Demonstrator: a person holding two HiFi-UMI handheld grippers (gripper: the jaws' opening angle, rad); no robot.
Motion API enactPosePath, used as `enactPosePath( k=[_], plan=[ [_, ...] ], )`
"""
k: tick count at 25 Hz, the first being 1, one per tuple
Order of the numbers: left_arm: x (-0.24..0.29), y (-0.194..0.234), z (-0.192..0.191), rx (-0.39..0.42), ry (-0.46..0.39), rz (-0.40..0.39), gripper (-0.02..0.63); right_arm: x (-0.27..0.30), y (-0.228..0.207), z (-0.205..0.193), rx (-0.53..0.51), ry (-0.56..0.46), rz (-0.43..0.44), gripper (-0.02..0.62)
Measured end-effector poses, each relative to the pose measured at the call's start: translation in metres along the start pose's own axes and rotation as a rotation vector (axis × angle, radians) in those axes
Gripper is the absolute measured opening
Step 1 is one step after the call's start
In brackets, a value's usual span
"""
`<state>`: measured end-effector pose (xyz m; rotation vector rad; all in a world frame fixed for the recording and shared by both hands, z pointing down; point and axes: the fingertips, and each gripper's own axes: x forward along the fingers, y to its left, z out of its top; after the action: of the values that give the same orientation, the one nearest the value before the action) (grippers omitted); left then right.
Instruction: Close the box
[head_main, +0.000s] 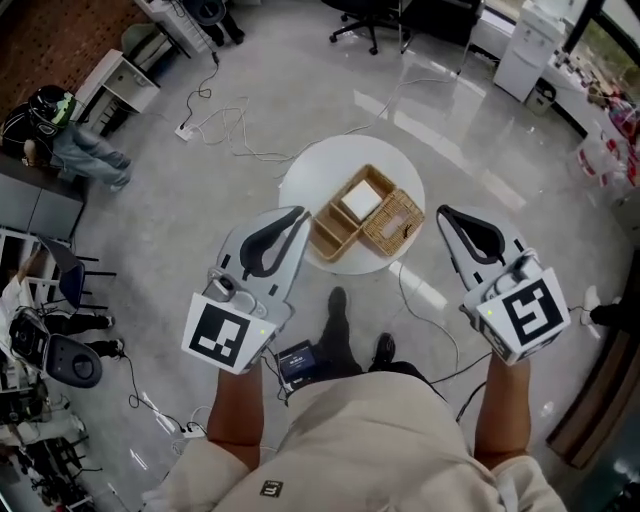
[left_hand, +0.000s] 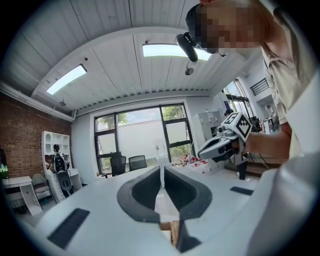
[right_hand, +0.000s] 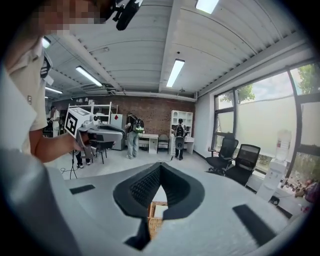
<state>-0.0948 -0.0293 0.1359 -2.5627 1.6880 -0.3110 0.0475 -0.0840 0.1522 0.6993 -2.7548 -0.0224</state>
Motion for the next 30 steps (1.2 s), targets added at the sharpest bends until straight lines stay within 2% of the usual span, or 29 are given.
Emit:
enactPosePath(
  k=[3, 7, 9, 20, 30],
  plan=[
    [0.015, 0.021, -0.011, -0.005, -0.004, -0.031, 0.021, 0.013, -0.006, 0.002, -0.007, 0.009, -0.033, -0.008],
    [0.036, 0.051, -0.003, -0.009, -0.083, -0.025, 0.021, 0.035, -0.013, -0.003, 0.0, 0.038, -0.044, -0.008],
    [0.044, 0.059, -0.009, -0.014, -0.087, -0.03, 0.021, 0.045, -0.017, -0.008, 0.018, 0.049, -0.051, -0.008],
    [0.08, 0.079, -0.053, -0.039, -0.007, -0.058, 0.021, 0.078, -0.04, -0.058, 0.11, 0.099, -0.058, -0.008],
    [0.116, 0.084, -0.108, -0.067, 0.072, -0.099, 0.021, 0.108, -0.053, -0.115, 0.188, 0.155, -0.058, -0.008]
  ],
)
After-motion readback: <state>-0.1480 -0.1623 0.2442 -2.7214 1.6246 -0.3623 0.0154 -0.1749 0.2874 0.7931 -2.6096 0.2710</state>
